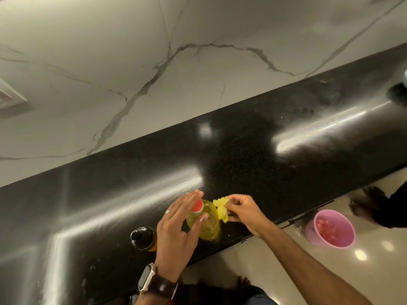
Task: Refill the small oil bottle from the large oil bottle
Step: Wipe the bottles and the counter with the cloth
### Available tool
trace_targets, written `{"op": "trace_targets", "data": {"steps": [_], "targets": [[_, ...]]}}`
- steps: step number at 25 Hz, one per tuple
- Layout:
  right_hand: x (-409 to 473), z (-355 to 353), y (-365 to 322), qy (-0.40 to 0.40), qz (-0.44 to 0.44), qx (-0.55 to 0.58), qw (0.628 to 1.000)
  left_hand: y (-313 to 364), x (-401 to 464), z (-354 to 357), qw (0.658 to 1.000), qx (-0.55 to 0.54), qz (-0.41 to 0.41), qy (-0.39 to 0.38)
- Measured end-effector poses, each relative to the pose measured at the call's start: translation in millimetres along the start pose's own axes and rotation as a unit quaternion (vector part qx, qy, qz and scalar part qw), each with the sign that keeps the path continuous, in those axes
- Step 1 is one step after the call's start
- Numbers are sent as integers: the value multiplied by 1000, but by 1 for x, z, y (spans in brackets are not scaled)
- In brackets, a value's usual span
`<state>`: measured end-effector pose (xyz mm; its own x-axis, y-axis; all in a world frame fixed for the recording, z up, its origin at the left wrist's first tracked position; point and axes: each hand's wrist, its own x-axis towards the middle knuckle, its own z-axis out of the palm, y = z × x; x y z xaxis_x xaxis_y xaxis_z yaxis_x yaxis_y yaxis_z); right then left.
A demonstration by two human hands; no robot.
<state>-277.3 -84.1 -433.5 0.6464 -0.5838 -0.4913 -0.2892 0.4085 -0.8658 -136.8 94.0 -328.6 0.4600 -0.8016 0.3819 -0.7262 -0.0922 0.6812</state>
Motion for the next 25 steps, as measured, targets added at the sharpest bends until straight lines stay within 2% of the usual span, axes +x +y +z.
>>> {"op": "trace_targets", "data": {"steps": [1, 3, 5, 7, 9, 12, 14, 16, 17, 18, 19, 20, 21, 23, 25], "targets": [[1, 5, 0, 38, -20, 2, 999, 1, 0, 0, 1000, -8, -8, -5], [-1, 13, 9, 84, -85, -98, 988, 2, -2, 2, 999, -17, -29, -20], [-8, 18, 26, 72, -146, -230, 959, 1, -5, 2, 998, -13, -41, -44], [-13, 16, 43, 78, -167, -288, 940, 1, -6, 1, 998, -6, -42, -54], [-17, 7, 51, 111, -161, -286, 938, 1, -3, 1, 998, 9, -41, -42], [-23, -1, 49, 163, -107, -300, 934, 0, 4, 2, 999, 17, -41, -11], [-22, -12, 33, 158, -92, -310, 933, -1, 11, 3, 999, 22, -47, -4], [-13, -37, 2, 110, -113, -213, 964, -3, 19, 4, 998, 29, -53, -8], [-6, -54, -19, 83, -114, -80, 987, -5, 22, 4, 998, 30, -54, -8], [3, -70, -35, 79, -96, 42, 991, -7, 23, 5, 998, 29, -56, -9], [9, -81, -46, 85, -81, 105, 987, -8, 23, 5, 998, 27, -58, -10], [13, -88, -49, 109, -68, 55, 990, -10, 22, 5, 998, 25, -59, -10], [15, -89, -44, 125, -46, -73, 988, -11, 20, 4, 998, 25, -58, -11], [12, -82, -19, 124, -11, -276, 953, -10, 19, 4, 998, 26, -53, -14], [8, -75, -7, 109, -11, -322, 940, -8, 20, 5, 998, 30, -52, -8]]}}
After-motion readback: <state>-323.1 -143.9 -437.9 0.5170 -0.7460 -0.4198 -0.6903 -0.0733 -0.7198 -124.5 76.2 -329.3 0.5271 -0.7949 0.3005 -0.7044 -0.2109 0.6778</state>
